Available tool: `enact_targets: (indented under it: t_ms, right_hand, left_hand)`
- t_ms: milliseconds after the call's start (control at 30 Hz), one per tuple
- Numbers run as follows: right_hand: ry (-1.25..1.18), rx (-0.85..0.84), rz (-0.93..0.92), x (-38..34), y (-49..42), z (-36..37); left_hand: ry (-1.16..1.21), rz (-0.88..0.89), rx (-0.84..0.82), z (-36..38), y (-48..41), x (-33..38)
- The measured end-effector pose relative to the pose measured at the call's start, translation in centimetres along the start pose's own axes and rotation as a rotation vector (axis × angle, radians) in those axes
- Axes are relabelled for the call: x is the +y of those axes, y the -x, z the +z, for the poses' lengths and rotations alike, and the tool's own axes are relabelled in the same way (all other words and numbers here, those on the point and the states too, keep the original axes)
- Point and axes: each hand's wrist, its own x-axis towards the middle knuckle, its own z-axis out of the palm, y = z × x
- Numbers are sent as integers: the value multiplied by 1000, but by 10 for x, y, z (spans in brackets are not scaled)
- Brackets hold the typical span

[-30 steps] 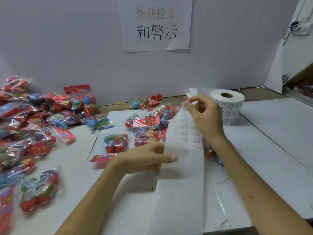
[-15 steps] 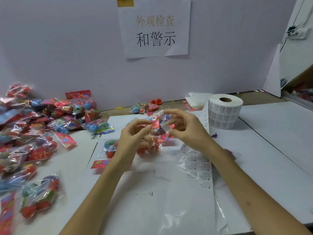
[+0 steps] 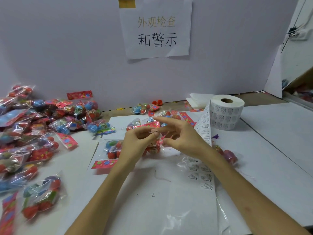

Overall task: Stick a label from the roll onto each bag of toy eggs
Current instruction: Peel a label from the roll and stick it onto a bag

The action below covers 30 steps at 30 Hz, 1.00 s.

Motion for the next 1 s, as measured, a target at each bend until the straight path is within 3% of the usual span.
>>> enact_targets:
  t_ms: [233,333,467,767,1000]
  right_hand:
    - [-15,-31,-26,2,1,6]
    - [102,-3,-54,3,1,12]
    - [145,2,28,4,-1,14]
    - [-15,255,85,7,-6,11]
    - [93,311,-52,8,-4,15]
  left_hand:
    - [229,-140,15,-3,-1,1]
    - [268,-158,11,-5,-2,2]
    - [295,-167,25,-5,0,4]
    - [358,-194,-151,-2,3,9]
    - [167,-92,-57,1,3,8]
